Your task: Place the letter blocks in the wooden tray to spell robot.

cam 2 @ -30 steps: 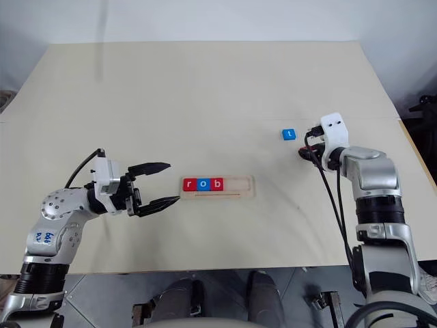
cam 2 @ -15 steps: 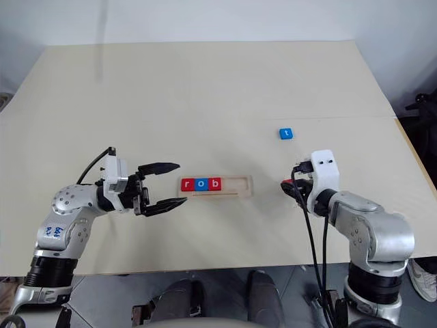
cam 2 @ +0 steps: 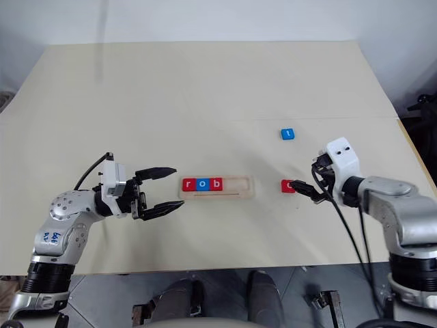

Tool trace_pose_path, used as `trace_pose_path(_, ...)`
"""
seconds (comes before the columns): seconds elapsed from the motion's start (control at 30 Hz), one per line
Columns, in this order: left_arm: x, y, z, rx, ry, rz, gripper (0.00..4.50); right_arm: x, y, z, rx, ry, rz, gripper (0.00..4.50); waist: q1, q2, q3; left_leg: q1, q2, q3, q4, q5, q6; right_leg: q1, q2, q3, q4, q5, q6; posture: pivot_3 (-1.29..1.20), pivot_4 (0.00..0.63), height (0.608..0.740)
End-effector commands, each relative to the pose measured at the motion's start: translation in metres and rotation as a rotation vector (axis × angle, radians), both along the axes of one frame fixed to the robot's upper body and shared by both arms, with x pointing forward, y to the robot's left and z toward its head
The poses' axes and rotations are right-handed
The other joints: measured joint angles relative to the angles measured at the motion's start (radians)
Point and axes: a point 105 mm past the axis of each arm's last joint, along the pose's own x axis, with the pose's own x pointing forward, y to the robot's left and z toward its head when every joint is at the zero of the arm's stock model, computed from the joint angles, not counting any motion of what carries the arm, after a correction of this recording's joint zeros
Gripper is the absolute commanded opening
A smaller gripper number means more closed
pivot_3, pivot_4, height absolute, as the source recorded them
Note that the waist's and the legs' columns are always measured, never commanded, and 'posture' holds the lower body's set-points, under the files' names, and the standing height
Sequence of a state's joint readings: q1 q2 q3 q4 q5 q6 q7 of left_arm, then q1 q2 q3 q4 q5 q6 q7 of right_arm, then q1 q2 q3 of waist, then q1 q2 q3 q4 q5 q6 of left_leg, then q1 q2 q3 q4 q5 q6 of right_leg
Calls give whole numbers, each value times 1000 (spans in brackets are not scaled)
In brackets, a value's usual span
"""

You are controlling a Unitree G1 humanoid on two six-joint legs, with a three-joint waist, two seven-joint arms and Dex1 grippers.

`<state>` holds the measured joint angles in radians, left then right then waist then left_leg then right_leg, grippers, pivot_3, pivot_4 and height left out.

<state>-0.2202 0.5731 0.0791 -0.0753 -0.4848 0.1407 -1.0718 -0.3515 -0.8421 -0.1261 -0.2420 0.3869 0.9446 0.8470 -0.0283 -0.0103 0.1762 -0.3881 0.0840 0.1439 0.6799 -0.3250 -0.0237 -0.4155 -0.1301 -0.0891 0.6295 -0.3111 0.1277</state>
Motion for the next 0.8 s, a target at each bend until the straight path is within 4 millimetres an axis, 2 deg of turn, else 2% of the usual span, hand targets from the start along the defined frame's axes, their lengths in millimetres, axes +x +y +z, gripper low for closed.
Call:
trace_pose_path(0.03, -6, 0, 13, 4, -59, -10, 4500, 2, 3, 1, -48, -30, 252, 4469, -1, 0, 0, 0, 0, 0, 0, 0, 0, 0, 0, 0, 0, 0, 0, 0, 150, 740)
trace_pose_path(0.23, -11, -5, 18, 24, -76, -65, 4500, 19, -5, -20, -180, 31, 434, 4469, 0, 0, 0, 0, 0, 1, 2, 0, 0, 1, 0, 0, -1, 1, 2, 0, 150, 740)
trace_pose_path(0.4, -14, -4, 20, 36, -79, -79, 4500, 32, -1, -28, -223, 33, 478, 4469, 0, 0, 0, 0, 0, 2, 2, 0, 0, 1, 0, 1, -1, 1, 2, 0, 150, 740)
trace_pose_path(0.5, -15, -4, 21, 37, -82, -78, 4500, 35, 2, -30, -219, 28, 493, 3891, 0, 0, 0, 1, 0, 2, 3, 0, 0, 1, 0, 1, -1, 1, 2, 0, 150, 740)
trace_pose_path(0.73, -18, -3, 22, 34, -81, -81, 4500, 31, 14, -22, -221, 2, 562, 1532, 0, 0, 0, 1, 0, 2, 3, 0, 0, 1, 0, 1, 0, 1, 2, 0, 150, 740)
trace_pose_path(0.8, -18, -3, 22, 33, -80, -83, 4500, 32, 24, -13, -211, -16, 577, 1452, 0, 0, 0, 1, 0, 2, 3, 0, 0, 1, 0, 1, 0, 1, 2, 0, 150, 740)
